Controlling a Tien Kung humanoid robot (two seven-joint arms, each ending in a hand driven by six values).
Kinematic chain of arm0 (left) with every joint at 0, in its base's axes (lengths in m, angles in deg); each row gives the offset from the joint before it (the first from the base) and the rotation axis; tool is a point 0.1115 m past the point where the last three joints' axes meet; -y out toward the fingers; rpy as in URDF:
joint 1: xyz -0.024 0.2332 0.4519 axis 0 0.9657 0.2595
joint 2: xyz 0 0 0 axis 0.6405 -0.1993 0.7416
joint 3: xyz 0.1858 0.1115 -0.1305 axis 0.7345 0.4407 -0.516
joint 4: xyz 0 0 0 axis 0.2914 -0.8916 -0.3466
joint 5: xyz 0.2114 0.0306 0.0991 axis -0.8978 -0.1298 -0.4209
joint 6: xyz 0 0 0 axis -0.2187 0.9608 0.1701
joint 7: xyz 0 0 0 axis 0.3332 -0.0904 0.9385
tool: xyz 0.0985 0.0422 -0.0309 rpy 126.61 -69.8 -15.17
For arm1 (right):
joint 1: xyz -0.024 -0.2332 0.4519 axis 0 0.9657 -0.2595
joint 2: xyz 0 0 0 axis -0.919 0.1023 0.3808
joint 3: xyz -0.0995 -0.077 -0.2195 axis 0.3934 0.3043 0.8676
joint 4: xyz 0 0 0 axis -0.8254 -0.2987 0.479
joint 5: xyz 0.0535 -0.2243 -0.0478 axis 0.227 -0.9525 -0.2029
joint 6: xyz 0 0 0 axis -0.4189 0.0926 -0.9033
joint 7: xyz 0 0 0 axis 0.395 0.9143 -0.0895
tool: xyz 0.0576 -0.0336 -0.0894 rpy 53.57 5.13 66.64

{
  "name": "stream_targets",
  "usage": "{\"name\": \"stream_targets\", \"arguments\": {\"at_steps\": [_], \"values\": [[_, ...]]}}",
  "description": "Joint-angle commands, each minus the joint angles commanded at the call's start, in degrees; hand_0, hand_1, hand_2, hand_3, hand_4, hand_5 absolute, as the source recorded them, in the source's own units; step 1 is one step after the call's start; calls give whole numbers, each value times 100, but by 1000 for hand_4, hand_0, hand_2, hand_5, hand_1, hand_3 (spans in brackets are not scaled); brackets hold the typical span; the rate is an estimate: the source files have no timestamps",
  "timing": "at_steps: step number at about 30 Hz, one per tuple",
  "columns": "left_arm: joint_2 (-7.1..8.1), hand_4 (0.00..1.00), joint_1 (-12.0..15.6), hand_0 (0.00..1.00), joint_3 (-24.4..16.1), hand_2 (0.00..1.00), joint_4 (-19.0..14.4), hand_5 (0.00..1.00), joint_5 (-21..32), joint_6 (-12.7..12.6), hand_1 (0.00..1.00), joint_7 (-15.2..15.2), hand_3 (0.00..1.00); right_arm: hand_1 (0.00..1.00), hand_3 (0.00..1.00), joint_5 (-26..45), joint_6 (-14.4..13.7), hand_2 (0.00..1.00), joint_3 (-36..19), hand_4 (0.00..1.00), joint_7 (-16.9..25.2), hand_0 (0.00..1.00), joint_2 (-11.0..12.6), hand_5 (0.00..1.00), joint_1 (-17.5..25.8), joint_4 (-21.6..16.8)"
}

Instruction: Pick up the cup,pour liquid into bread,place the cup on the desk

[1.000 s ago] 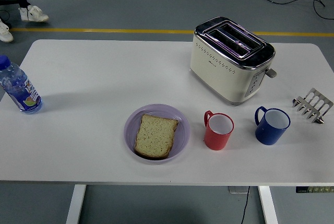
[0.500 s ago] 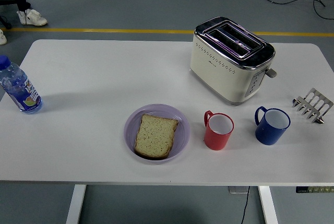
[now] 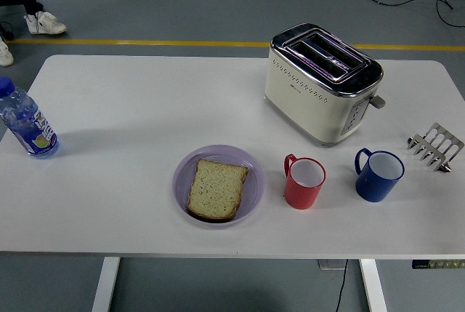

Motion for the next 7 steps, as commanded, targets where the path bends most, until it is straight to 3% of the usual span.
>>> {"name": "stream_targets", "arguments": {"at_steps": [7], "values": [[-3,410,3,348,-34,426,0,998,-111,22,331,2,674,607,613,5,0,665,-36,625,0,670,0,164,13,-4]]}}
